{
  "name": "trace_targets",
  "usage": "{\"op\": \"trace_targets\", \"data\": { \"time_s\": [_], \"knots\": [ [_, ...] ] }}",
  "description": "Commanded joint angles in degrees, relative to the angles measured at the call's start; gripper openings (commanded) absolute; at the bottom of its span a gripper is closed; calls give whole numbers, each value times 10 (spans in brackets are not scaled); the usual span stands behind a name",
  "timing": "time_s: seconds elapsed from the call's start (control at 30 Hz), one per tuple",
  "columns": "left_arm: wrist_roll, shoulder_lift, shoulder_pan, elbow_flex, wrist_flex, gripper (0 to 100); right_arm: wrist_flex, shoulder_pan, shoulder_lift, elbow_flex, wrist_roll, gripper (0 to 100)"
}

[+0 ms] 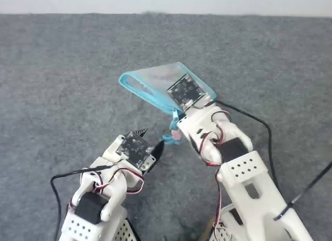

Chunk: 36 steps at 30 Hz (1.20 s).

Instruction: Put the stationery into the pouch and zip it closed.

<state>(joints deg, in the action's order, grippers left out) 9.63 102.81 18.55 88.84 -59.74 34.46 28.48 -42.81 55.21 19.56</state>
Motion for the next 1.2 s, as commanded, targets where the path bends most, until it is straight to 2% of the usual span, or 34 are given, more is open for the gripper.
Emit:
{"op": "trace_targets", "data": {
  "time_s": [0.0, 0.23, 0.37, 0.57, 0.67, 0.77, 0.87, 1.0, 1.17],
  "knots": [
    [-47, -4, 7, -32, 24, 287, -4, 18, -22, -37, 8, 6],
    [-62, -4, 8, -32, 29, 298, -9, 33, 21, -28, 7, 6],
    [-63, -4, 3, -15, 58, 297, -4, 62, 57, -28, 7, 6],
    [-62, -4, 3, 44, 120, 296, 17, 64, 62, -25, 7, 6],
    [-59, -4, 2, 54, 134, 235, 29, 63, 62, -25, 7, 6],
    [-58, -4, -3, 51, 131, 120, 28, 61, 63, -20, 8, 6],
    [-58, -4, -47, 51, 135, 12, 22, 47, 68, -10, 11, 6],
    [-58, -4, -122, 36, 137, 12, 7, 5, 69, -2, 11, 6],
    [-59, -4, -168, 37, 145, 12, -19, -30, 69, 12, 17, 6]
  ]
}}
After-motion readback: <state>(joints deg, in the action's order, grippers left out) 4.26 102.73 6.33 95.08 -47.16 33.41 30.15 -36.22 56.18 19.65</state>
